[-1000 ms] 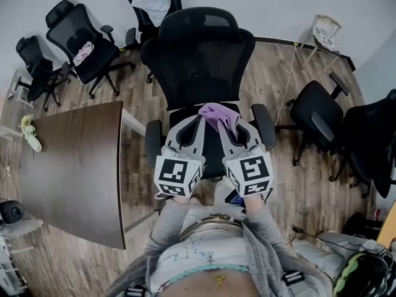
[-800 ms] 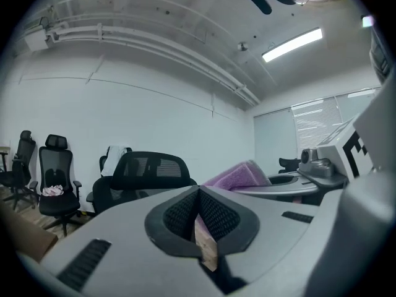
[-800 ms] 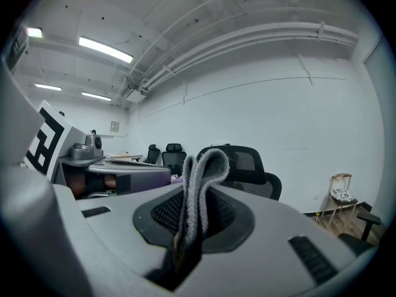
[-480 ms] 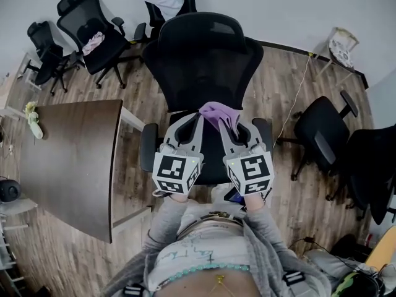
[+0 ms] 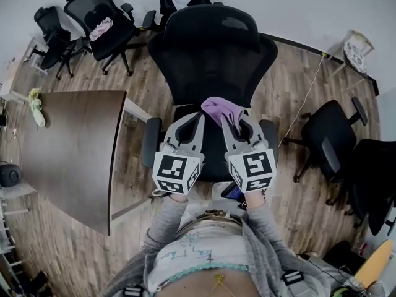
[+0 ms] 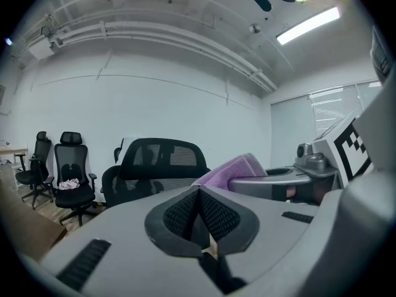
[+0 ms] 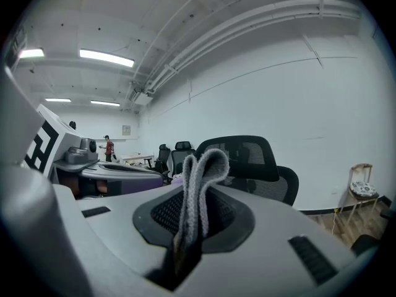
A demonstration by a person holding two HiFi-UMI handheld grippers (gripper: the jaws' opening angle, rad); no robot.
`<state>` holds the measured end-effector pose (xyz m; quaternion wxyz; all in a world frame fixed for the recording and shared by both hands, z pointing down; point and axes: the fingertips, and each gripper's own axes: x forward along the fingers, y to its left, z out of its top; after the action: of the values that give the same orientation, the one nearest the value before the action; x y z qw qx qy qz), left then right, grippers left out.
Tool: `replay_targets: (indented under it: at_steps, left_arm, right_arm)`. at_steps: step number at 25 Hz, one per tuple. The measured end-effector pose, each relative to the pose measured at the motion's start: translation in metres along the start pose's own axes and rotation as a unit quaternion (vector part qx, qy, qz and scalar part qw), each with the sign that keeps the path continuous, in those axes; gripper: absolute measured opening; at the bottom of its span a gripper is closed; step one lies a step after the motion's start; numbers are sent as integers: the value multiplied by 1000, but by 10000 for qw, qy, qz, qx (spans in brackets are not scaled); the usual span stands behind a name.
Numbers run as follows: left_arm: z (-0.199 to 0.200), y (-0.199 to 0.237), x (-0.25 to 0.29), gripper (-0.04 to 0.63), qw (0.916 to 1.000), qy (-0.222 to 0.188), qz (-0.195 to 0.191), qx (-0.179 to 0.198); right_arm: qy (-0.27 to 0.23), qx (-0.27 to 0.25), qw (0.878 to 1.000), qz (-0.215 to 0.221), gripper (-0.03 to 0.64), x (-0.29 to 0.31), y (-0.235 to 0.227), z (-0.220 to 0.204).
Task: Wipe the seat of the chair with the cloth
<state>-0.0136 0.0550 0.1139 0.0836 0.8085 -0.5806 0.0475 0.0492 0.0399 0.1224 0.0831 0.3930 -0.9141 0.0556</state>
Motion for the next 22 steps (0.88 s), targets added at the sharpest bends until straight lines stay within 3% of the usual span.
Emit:
replay_targets:
  at_steps: [13,22]
  left_arm:
    - [1,81,17,0,9945,35,-1042,-24]
    - [-6,123,19,0,9922,41,-1233,-182]
  right_arm:
    - [68,159,9944,-1039,51,68,32,3]
    - [198,222,9912,-1286,51,99,47,-4]
